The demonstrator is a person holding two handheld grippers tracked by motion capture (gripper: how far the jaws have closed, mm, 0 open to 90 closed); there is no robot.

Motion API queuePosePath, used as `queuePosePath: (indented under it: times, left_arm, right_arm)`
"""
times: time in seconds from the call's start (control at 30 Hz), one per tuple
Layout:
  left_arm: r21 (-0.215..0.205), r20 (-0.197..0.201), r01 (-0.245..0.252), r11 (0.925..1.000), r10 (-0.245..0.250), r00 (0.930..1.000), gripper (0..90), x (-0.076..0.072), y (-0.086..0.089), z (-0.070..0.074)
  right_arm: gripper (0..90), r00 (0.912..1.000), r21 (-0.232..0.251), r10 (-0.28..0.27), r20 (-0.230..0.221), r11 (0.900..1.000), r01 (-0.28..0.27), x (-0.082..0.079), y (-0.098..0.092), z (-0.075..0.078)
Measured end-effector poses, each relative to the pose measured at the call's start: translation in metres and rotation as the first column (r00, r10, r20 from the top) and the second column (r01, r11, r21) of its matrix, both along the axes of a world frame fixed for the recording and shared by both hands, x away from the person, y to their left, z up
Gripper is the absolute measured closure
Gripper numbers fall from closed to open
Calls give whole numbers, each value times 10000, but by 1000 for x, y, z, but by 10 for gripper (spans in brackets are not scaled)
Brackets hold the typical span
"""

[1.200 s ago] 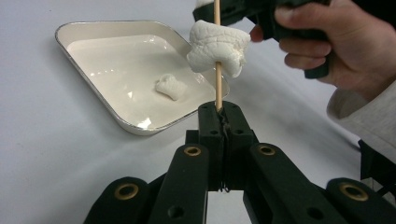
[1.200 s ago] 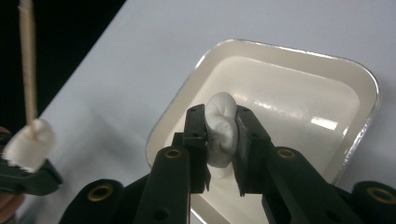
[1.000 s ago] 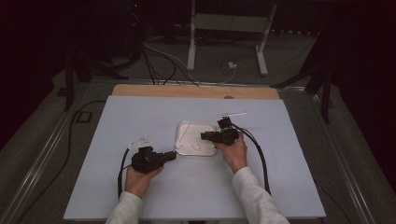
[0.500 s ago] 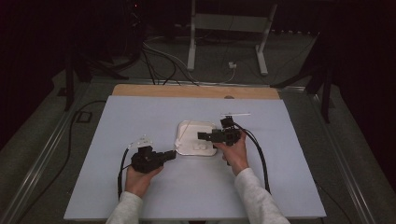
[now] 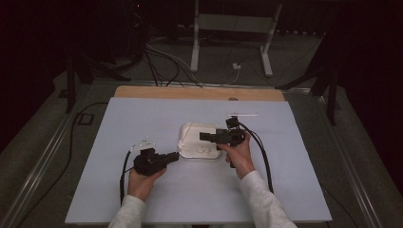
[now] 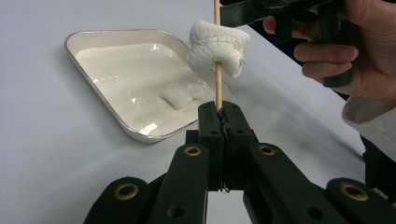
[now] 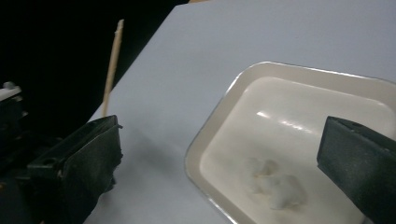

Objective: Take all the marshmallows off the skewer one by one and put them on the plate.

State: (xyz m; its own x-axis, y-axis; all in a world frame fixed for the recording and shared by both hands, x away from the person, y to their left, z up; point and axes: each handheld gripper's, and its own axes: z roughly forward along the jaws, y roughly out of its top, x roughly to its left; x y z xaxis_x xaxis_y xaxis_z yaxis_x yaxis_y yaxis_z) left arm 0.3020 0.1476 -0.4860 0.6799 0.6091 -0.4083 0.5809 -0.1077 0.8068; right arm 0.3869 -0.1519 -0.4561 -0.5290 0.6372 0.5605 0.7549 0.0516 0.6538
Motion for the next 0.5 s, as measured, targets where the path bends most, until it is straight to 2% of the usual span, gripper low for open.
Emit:
queuePosePath:
  times: [0.23, 0.5]
  left_arm:
    - [-23, 29, -12, 10000, 12, 10000, 900, 0, -2, 1]
    - [-35, 85, 18, 10000, -17, 10000, 900, 1, -5, 2]
  right_arm:
    - [0, 9994, 361, 328, -90, 9988, -325, -2, 3, 3]
    - [7, 9965, 499, 827, -153, 9954, -818, -5, 12, 7]
